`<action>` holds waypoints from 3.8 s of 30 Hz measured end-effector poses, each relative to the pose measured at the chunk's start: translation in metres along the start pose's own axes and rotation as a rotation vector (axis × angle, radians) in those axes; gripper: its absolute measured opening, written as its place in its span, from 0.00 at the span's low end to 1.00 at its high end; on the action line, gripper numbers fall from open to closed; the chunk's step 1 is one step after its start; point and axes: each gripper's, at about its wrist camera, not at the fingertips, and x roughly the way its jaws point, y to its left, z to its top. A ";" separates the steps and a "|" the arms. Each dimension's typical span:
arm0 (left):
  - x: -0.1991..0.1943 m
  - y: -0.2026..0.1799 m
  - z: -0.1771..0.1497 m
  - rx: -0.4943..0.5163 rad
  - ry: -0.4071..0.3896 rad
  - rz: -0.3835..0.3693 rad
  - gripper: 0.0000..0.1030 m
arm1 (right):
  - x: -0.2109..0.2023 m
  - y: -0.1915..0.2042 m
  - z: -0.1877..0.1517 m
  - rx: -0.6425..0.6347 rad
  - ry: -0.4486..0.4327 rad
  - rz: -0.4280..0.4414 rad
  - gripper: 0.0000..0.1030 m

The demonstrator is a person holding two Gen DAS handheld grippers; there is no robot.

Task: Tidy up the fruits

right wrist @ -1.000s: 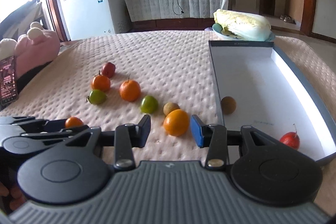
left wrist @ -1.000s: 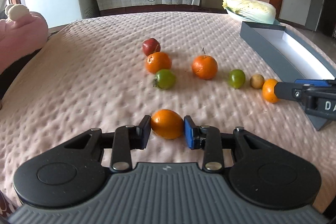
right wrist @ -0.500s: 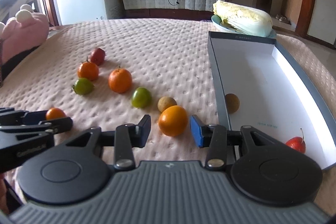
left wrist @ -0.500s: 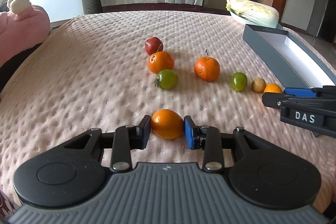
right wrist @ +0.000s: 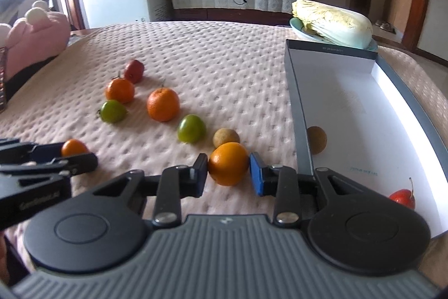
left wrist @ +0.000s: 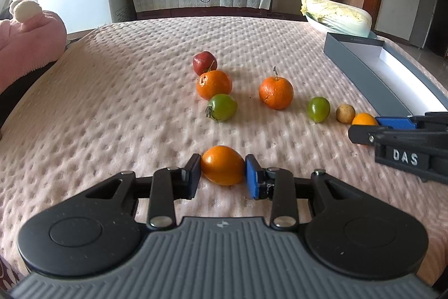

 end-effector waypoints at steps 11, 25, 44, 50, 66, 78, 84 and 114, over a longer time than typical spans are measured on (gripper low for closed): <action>0.001 -0.003 0.000 0.004 -0.002 0.011 0.38 | -0.014 0.006 -0.007 -0.048 0.003 0.098 0.34; 0.001 -0.004 0.000 -0.001 0.000 0.015 0.38 | -0.022 0.011 -0.004 -0.061 -0.016 0.157 0.34; -0.008 -0.009 0.006 -0.009 -0.042 0.022 0.38 | -0.043 0.004 0.001 -0.059 -0.072 0.165 0.34; -0.007 -0.014 0.007 -0.008 -0.041 0.023 0.38 | -0.048 0.005 0.001 -0.074 -0.079 0.161 0.34; -0.008 -0.015 0.009 -0.020 -0.051 0.001 0.38 | -0.047 0.008 0.002 -0.073 -0.086 0.163 0.34; -0.008 -0.021 0.009 -0.001 -0.050 0.013 0.38 | -0.055 0.000 0.004 -0.044 -0.110 0.167 0.34; -0.006 -0.023 0.009 0.001 -0.044 0.019 0.38 | -0.055 -0.004 0.004 -0.034 -0.108 0.168 0.34; -0.009 -0.056 0.017 0.026 -0.061 -0.021 0.38 | -0.073 -0.028 0.004 0.009 -0.135 0.162 0.34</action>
